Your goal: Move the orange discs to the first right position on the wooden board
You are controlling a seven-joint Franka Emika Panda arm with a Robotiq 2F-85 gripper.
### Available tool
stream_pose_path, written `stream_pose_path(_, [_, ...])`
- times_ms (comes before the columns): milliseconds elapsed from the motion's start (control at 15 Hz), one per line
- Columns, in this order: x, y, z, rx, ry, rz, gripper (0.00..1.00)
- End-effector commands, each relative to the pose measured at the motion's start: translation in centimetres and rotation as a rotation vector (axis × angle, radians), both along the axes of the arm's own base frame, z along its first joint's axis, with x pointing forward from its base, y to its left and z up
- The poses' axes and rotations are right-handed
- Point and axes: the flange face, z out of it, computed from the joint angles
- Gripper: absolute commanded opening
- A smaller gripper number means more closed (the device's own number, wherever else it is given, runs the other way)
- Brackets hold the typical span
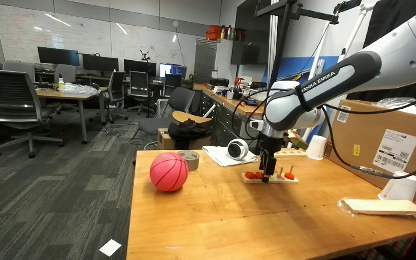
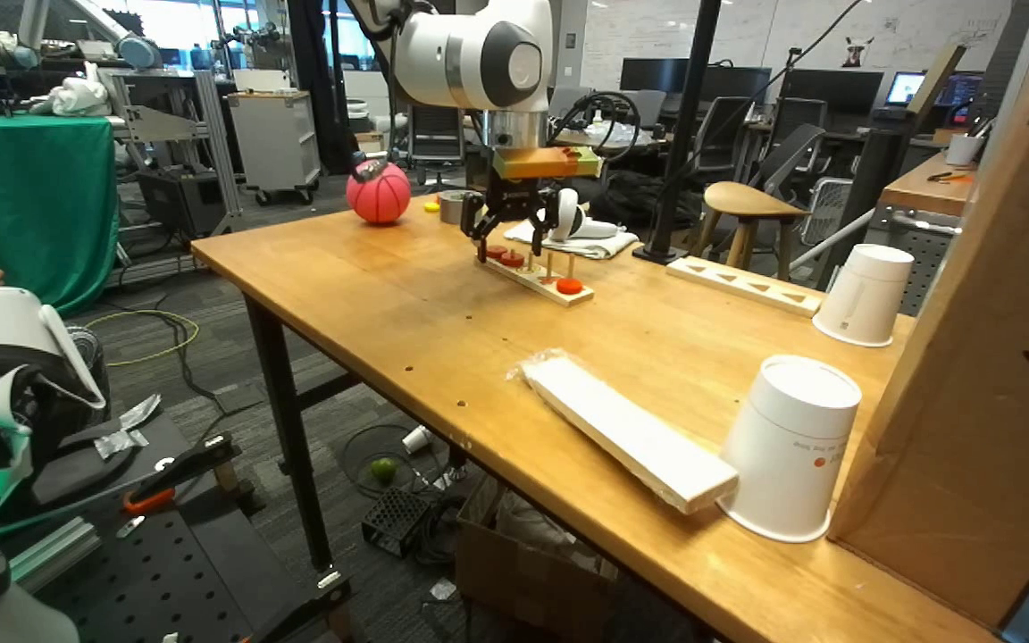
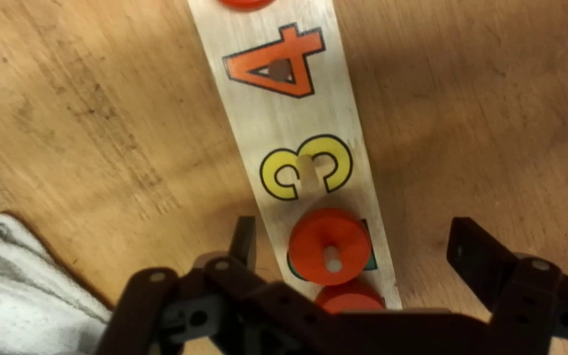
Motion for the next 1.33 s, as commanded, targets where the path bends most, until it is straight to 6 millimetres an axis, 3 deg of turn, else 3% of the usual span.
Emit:
stream_pose_path(0, [0.7,0.5,0.6,-0.021,-0.011,0.023,1.00])
stream_pose_path(200, [0.9,0.6,0.9,-0.029,-0.017,0.028,1.00])
stream_pose_path(333, [1.0,0.6,1.0,-0.028,-0.019,0.027,0.75])
stream_pose_path(800, [0.9,0.3,0.7,-0.026,-0.009,0.019,0.20])
stream_pose_path(1267, [0.8,0.1,2.2,-0.039,-0.015,0.014,0.17])
